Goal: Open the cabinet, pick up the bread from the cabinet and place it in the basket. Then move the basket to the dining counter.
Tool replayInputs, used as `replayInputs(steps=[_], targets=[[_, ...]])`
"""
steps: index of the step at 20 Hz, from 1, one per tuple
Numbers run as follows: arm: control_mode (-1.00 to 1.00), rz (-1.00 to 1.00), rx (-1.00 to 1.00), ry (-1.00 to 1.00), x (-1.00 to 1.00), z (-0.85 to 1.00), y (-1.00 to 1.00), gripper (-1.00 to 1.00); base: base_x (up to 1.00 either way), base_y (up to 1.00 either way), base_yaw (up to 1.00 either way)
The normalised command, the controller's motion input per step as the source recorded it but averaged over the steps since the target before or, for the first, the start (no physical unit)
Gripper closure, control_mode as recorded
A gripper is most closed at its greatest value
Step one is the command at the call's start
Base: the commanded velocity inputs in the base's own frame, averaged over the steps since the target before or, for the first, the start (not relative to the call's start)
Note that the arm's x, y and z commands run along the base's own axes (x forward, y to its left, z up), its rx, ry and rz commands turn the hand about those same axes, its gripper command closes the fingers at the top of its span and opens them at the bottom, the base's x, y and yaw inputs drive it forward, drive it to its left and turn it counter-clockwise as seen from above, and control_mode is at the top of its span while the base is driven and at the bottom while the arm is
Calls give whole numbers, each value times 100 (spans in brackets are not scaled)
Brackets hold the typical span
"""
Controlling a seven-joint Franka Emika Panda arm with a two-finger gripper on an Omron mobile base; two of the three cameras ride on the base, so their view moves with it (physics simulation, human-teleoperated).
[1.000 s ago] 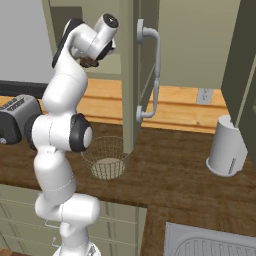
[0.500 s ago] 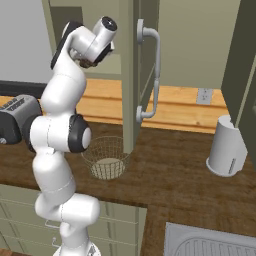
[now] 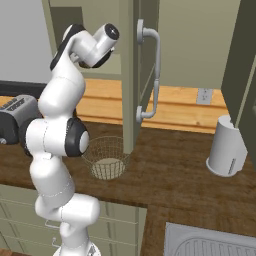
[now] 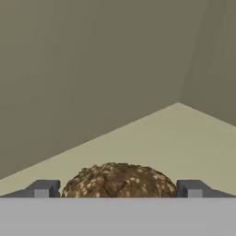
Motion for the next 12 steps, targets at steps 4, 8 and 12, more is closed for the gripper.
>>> replayInputs(steps=[4, 8, 12], targets=[[-100, 3, 0, 0, 0, -15, 3, 100, 0, 0, 0], [-100, -3, -1, 0, -21, 8, 0, 100, 0, 0, 0], [-100, -9, 4, -10, -38, -10, -3, 100, 0, 0, 0]])
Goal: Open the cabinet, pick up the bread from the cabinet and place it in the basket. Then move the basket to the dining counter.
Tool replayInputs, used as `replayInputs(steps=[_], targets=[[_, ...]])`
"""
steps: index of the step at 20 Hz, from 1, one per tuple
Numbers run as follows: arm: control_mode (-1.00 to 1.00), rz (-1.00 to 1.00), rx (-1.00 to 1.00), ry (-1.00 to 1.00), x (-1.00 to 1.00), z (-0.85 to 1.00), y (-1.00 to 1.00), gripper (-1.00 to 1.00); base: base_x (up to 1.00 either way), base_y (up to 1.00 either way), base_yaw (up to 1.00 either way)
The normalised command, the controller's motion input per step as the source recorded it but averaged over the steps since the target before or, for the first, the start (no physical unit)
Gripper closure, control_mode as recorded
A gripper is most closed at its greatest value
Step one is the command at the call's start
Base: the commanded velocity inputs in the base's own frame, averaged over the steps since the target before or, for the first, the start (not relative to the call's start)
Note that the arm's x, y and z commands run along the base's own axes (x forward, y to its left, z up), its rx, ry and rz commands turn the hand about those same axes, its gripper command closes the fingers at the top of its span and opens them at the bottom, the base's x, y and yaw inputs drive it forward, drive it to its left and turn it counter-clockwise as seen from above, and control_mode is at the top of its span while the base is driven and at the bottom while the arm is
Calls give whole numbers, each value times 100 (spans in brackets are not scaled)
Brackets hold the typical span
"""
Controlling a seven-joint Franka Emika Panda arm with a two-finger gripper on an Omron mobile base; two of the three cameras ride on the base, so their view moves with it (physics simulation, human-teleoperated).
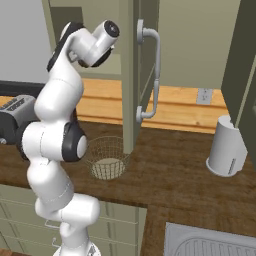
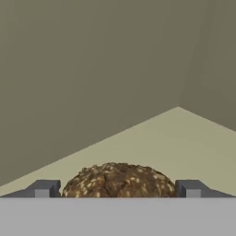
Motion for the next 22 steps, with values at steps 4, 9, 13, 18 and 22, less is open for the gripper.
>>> replayInputs(steps=[4, 9, 13, 18, 22], targets=[[-100, -26, 2, -26, -51, -17, -1, 100, 0, 0, 0], [-100, -39, -10, -9, -80, 49, 0, 100, 0, 0, 0], [-100, -46, 0, 7, -96, 30, -5, 100, 0, 0, 0], [-100, -44, 0, 5, -100, 3, -6, 100, 0, 0, 0], [-100, -40, 0, 3, -100, 0, -27, 100, 0, 0, 0]])
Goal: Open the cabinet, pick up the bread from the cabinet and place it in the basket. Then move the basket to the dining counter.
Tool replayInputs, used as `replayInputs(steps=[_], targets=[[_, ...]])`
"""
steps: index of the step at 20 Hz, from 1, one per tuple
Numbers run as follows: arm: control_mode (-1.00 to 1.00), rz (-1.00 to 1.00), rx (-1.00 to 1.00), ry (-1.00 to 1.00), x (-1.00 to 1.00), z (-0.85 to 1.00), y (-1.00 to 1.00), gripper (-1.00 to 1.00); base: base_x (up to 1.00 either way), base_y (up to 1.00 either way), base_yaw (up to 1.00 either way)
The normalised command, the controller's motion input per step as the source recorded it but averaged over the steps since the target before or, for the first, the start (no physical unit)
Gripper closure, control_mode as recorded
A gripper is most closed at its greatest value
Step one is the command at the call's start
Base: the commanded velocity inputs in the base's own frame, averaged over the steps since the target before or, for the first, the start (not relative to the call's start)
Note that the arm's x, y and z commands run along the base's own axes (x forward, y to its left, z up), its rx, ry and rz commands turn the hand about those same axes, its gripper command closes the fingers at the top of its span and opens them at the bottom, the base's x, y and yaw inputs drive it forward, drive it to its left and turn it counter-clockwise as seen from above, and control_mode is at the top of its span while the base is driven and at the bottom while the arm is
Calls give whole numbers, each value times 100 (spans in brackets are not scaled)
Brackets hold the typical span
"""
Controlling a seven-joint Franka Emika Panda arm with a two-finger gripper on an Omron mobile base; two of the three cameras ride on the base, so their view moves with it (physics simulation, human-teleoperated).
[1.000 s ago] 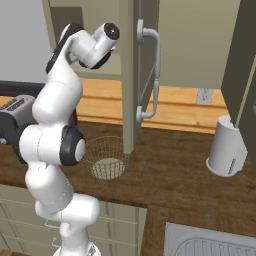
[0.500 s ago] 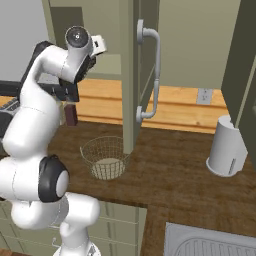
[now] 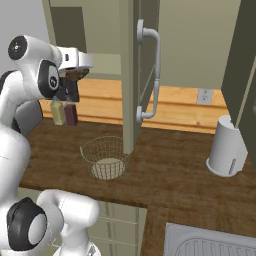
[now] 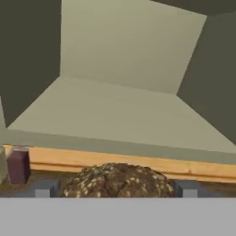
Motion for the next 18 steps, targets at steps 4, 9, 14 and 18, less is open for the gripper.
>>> replayInputs(steps=[4, 9, 14, 18], targets=[[-100, -38, 1, 16, -100, 0, -39, 100, 0, 0, 0], [-100, -33, 1, 19, -100, -2, -18, 100, 0, 0, 0], [-100, -12, 1, 19, -73, -33, 0, 100, 0, 0, 0], [-100, 3, 15, 5, -5, -71, 0, 100, 0, 0, 0]])
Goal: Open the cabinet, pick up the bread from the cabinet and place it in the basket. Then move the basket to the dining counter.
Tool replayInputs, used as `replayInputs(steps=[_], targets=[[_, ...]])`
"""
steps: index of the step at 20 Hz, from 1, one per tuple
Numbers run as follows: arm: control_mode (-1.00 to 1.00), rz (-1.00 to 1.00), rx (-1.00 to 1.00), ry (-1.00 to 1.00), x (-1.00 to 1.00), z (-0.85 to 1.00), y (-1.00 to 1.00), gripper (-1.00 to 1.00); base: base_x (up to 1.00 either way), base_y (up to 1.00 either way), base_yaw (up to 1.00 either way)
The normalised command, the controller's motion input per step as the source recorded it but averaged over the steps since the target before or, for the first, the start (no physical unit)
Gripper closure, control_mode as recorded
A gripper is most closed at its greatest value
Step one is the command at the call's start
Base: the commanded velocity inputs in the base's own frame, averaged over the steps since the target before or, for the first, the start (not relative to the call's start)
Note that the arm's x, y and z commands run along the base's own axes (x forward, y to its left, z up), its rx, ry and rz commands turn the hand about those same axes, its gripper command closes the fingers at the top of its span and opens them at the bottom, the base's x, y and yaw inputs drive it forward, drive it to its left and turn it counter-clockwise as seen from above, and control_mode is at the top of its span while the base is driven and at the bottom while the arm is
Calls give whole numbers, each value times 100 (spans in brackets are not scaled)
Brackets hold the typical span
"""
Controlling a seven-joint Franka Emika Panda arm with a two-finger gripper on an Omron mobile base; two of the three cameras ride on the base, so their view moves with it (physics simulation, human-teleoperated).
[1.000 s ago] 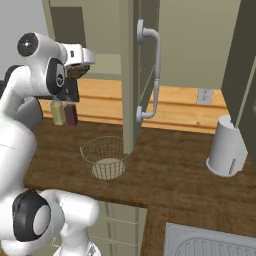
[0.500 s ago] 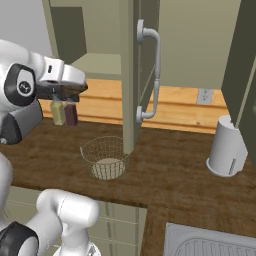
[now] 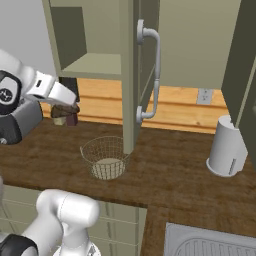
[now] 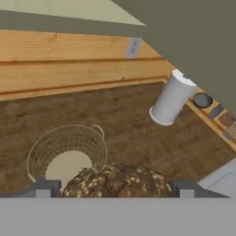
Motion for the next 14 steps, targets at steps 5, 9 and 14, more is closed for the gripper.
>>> replayInputs(steps=[5, 9, 14], targets=[[-100, 6, 16, 8, 5, -85, 0, 100, 0, 0, 0], [-100, 3, 10, 12, 23, -87, -2, 100, 0, 0, 0], [-100, 4, 17, 17, 44, -34, -24, 100, 0, 0, 0]])
